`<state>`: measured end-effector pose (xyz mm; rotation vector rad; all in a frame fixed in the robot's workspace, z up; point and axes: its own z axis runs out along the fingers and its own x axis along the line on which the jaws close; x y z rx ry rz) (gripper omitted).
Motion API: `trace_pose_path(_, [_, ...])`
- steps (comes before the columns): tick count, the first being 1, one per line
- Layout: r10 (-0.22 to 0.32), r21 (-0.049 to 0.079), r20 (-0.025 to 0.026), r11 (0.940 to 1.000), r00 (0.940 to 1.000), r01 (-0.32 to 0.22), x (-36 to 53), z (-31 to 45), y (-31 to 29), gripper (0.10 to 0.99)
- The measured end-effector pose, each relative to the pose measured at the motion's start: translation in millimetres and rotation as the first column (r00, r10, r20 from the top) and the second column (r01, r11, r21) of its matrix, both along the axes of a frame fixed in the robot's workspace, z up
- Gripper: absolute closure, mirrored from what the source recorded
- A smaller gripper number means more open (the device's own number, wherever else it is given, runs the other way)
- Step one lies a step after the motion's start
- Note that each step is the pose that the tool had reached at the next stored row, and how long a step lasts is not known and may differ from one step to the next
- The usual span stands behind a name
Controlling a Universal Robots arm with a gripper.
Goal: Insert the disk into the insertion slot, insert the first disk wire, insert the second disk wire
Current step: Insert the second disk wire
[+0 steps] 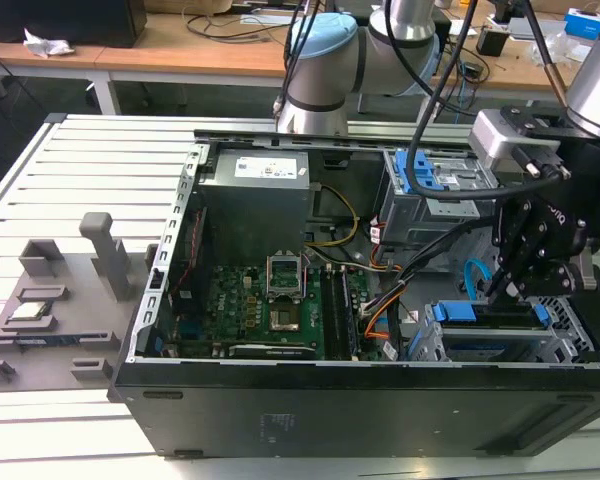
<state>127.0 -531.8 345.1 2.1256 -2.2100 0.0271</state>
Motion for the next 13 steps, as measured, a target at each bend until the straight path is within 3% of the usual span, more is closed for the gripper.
trace_pose_path(13, [0.0,-0.007,-0.0001,1.0,1.0,0.0,0.9,-7.0,0.0,0.925])
